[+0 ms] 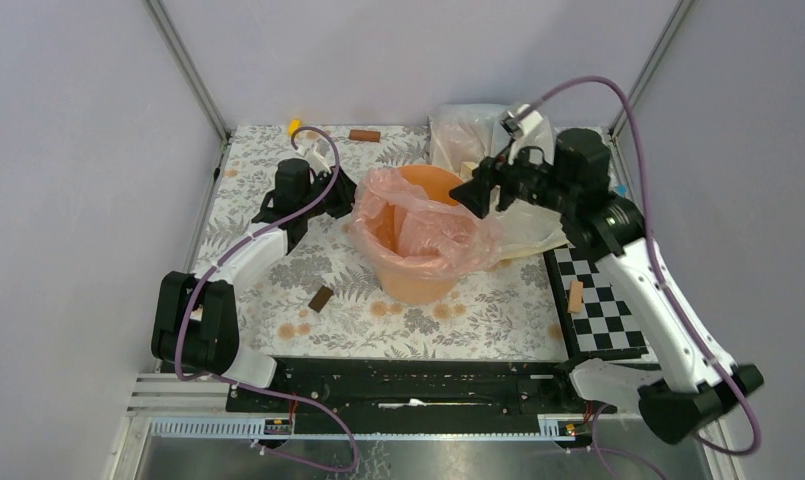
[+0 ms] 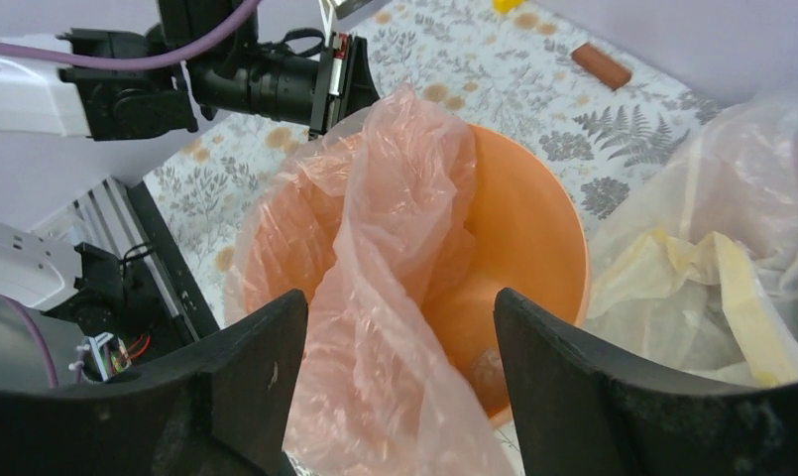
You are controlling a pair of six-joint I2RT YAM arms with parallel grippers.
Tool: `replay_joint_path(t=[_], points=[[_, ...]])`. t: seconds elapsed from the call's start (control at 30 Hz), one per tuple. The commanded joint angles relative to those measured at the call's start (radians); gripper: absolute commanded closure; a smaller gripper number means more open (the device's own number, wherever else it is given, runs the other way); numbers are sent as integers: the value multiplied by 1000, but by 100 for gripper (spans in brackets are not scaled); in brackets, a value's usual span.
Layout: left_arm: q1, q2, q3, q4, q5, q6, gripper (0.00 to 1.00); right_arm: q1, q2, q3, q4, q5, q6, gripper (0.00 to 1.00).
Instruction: Put the trash bags into the trash bin
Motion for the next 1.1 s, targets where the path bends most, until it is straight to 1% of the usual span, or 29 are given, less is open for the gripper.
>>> replay_joint_path(t=[0.0,0.07,0.1,0.17,0.3,0.37,0.43,0.5,0.53,0.6,0.67,0.83,0.97,1.07], points=[[-5,-5,47,-4,55,-48,75,28,130,142,-50,-114,-109,26],[-6,13,64,-22,70,-63,75,55,192,194,-81,-107,-133,27],[-5,29,88,-63,90,-53,75,71,216,214,-94,-89,-143,28],[-7,65,157,-180,93,12,75,92,246,228,-109,-65,-165,29],[-3,132,258,-314,57,135,76,116,273,204,-103,-53,-158,30],[-8,153,263,-306,48,161,76,127,284,175,-81,-40,-139,31],[-10,164,240,-261,46,172,76,134,300,148,-57,-33,-120,35],[-7,183,251,-267,59,181,75,141,314,132,-50,-32,-104,41],[-8,189,264,-287,64,191,75,143,317,124,-43,-24,-92,46],[-10,183,270,-304,43,208,75,143,311,111,-9,0,-72,60],[-11,176,268,-305,36,208,75,144,301,109,13,27,-59,69],[-17,153,271,-340,12,232,74,144,273,124,7,92,-55,100],[-23,94,267,-364,-63,266,73,144,248,128,4,281,19,100],[-29,55,258,-370,-96,276,73,142,261,140,-38,426,46,100]])
